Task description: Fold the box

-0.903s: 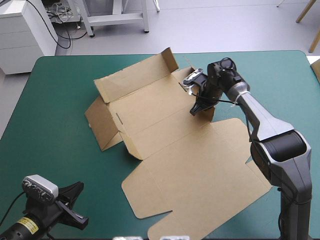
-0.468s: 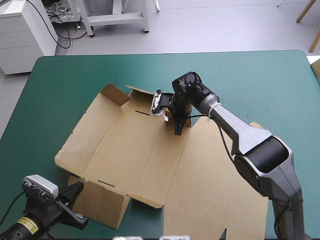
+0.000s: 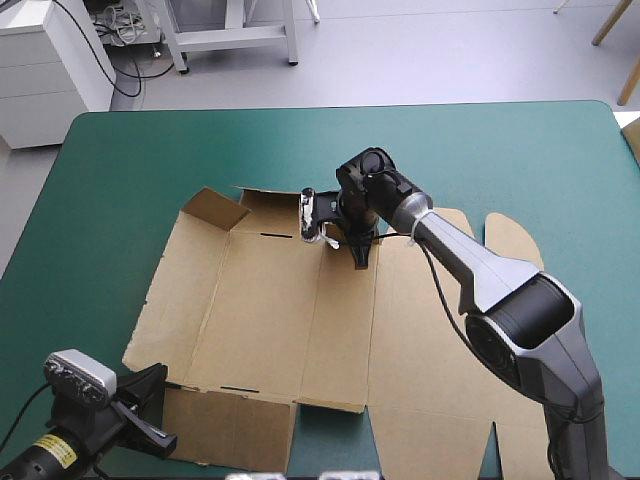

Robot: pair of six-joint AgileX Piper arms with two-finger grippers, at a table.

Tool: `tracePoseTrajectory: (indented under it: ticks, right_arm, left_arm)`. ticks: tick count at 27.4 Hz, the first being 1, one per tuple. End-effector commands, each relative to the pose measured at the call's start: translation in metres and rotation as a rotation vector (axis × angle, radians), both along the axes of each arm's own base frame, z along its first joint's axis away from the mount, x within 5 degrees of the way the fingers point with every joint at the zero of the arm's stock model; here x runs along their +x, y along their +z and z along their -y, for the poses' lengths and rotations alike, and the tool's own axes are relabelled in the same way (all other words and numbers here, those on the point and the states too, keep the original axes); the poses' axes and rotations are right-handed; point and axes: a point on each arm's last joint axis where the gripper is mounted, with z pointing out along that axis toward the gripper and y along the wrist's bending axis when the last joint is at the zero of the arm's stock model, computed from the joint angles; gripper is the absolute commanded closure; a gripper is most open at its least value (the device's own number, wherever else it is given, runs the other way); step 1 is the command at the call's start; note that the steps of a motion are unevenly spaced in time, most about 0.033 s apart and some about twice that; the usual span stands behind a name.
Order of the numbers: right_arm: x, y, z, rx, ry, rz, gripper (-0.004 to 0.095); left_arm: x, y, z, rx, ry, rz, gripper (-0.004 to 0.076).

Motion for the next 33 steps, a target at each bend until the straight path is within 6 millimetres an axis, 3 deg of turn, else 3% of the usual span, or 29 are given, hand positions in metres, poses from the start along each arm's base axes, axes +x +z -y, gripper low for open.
tracePoseTrajectory:
  ticks: [1,6,10,16,19,20,26,27,33]
  right_arm:
    - [0.002,0.03,0.006,0.037,0.017,0.109,0.093]
    - [0.009,0.01,0.002,0.018,0.001,0.078,0.0929]
    - [0.011,0.005,0.0,0.022,-0.008,0.072,0.0894]
    - [0.012,0.022,0.0,0.055,-0.056,0.083,0.059]
    - [0.012,0.044,0.0,0.1,-0.111,0.107,0.0479]
    - [0.012,0.062,0.001,0.153,-0.173,0.146,0.0464]
    - [-0.003,0.118,0.012,0.285,-0.251,0.245,0.0465]
    - [-0.012,0.137,0.019,0.337,-0.301,0.27,0.0465]
    - [-0.052,0.197,0.046,0.528,-0.445,0.325,0.0473]
  left_arm:
    - [0.003,0.012,0.002,-0.056,0.005,0.059,0.0731]
    - [0.003,0.012,0.002,-0.056,0.005,0.059,0.0731]
    - [0.003,0.012,0.002,-0.056,0.005,0.059,0.0731]
    - [0.003,0.012,0.002,-0.056,0.005,0.059,0.0731]
    - [0.003,0.012,0.002,-0.056,0.005,0.059,0.0731]
    - [0.003,0.012,0.002,-0.056,0.005,0.059,0.0731]
    - [0.003,0.012,0.002,-0.056,0.005,0.059,0.0731]
    - [0.003,0.012,0.002,-0.056,0.005,0.059,0.0731]
    - [0.003,0.012,0.002,-0.056,0.005,0.059,0.0731]
